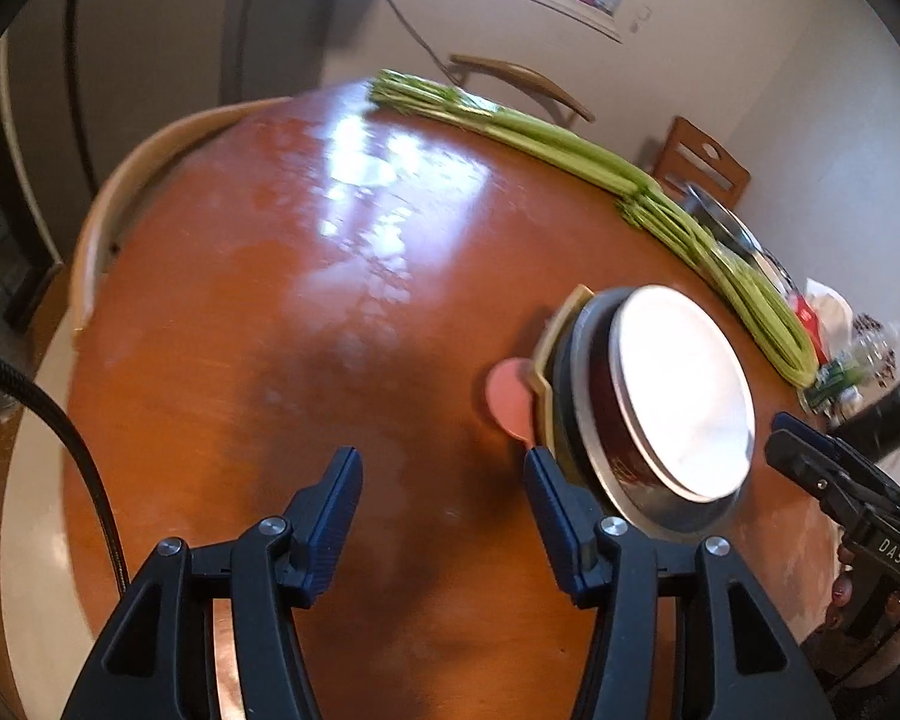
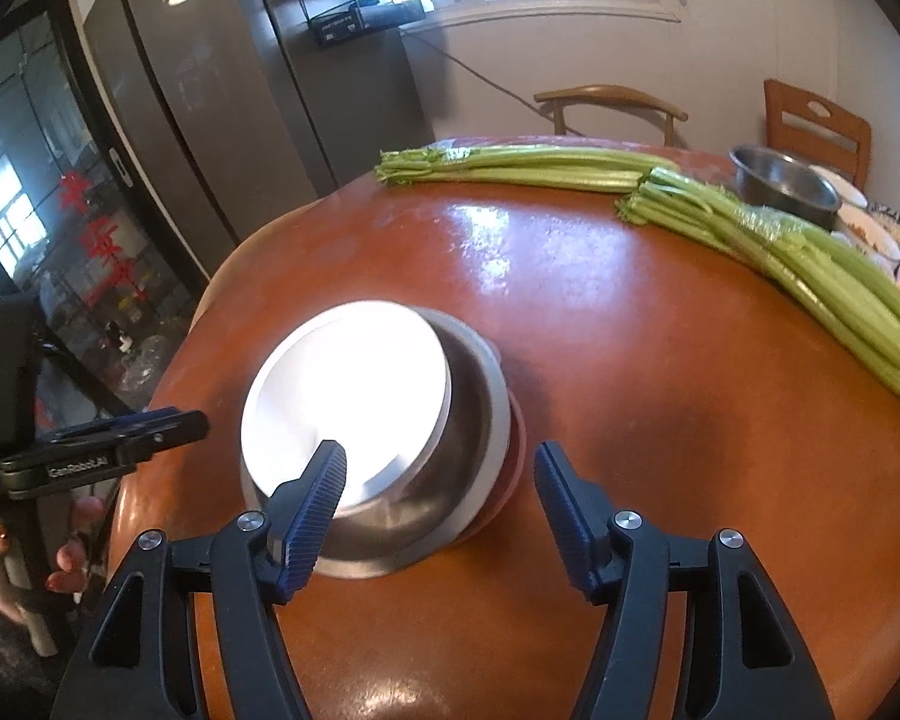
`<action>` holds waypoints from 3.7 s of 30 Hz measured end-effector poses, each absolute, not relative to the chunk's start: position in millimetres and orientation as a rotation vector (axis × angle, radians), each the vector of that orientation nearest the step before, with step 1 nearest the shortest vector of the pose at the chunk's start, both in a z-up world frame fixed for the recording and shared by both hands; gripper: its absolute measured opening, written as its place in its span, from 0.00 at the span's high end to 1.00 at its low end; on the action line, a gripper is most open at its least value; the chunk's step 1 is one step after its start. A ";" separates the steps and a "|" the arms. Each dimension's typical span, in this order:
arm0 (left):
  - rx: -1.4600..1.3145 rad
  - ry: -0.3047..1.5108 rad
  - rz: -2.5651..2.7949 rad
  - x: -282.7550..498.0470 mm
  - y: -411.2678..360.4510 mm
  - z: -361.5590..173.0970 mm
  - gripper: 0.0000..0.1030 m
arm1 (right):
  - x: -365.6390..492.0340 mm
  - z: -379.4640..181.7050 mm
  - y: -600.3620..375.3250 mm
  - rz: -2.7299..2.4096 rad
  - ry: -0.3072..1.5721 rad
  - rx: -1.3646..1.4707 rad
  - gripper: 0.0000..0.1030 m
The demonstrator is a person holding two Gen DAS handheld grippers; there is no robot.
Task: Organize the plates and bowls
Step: 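Lower the steel bowl onto the silver plate with both tools, then hold the steel bowl steady on the plate stack with both tools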
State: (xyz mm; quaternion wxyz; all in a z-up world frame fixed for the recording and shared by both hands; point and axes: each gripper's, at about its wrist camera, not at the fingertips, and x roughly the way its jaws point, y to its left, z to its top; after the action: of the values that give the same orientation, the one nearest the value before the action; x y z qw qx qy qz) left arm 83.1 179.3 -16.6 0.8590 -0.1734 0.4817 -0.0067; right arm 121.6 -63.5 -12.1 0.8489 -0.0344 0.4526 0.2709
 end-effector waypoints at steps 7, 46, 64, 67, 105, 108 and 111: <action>-0.397 1.042 -0.013 104.4 187.6 -32.5 0.46 | 115.7 -21.2 -64.8 0.571 0.979 -0.059 0.35; -0.241 1.099 -0.141 147.7 149.7 -44.9 0.49 | 127.9 -27.5 -69.1 0.569 0.981 -0.018 0.34; -0.191 1.108 -0.171 164.9 115.6 -43.1 0.49 | 136.0 -27.5 -96.6 0.518 0.977 0.011 0.34; -0.189 1.110 -0.175 168.6 108.9 -43.0 0.49 | 138.8 -27.1 -103.7 0.509 0.977 0.016 0.34; -0.152 1.111 -0.189 174.1 82.3 -43.1 0.49 | 141.0 -24.9 -125.1 0.457 0.978 0.001 0.34; -0.142 1.105 -0.181 172.8 80.9 -41.3 0.49 | 140.6 -25.2 -124.9 0.455 0.979 0.000 0.34; -0.142 1.106 -0.181 172.4 81.7 -41.4 0.49 | 139.4 -25.1 -124.2 0.450 0.979 -0.004 0.34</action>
State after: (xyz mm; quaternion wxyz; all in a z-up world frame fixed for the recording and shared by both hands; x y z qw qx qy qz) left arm 172.4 81.7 -41.4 0.8448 -0.0671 0.5239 -0.0858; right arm 139.4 -124.2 -25.1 0.8583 -0.0017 0.4662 0.2144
